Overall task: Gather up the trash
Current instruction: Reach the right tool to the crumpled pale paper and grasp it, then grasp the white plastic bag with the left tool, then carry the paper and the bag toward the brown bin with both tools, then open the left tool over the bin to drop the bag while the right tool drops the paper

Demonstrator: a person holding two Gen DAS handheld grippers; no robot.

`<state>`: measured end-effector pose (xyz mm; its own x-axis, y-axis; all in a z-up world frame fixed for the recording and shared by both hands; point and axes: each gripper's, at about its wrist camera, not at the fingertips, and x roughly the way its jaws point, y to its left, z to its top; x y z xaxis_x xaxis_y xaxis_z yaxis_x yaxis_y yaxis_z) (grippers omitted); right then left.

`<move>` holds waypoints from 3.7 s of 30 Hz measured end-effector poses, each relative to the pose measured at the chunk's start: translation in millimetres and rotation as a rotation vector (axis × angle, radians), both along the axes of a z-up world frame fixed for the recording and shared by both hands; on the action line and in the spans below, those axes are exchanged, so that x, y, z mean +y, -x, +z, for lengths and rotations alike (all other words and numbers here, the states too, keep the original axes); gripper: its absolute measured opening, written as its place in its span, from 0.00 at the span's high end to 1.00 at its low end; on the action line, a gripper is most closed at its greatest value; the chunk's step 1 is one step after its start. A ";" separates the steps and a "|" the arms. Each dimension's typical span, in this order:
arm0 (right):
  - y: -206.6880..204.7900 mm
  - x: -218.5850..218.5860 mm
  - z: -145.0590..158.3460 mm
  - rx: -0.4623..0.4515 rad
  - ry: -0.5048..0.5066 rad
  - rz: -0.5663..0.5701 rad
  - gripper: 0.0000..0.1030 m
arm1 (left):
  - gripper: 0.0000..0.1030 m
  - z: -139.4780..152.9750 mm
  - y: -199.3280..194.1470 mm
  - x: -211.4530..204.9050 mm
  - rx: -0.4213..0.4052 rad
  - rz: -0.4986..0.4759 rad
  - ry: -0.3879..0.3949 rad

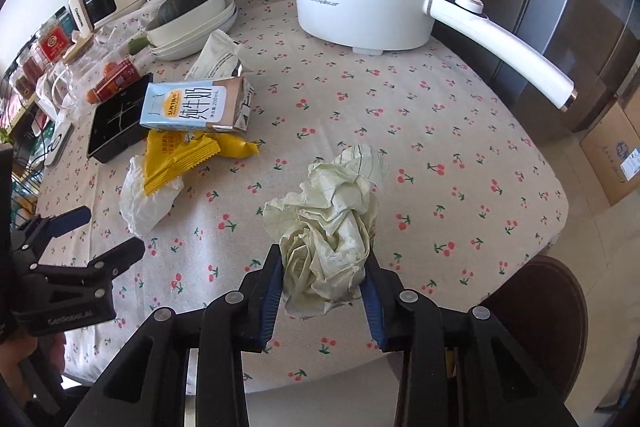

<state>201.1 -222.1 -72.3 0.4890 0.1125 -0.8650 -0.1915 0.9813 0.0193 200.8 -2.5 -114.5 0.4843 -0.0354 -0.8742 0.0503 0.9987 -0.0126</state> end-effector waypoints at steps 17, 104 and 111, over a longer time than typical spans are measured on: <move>15.7 -60.3 10.9 -0.003 -0.029 -0.061 0.64 | 0.83 -0.3 -1.6 8.8 0.044 0.025 0.171; 106.2 -205.3 -1.6 0.015 -0.013 -0.282 0.08 | 0.01 36.9 82.8 -105.9 -0.072 -0.230 0.094; 93.0 -157.1 15.6 -0.037 0.002 -0.218 0.02 | 0.01 41.6 83.5 -64.9 -0.045 -0.160 0.164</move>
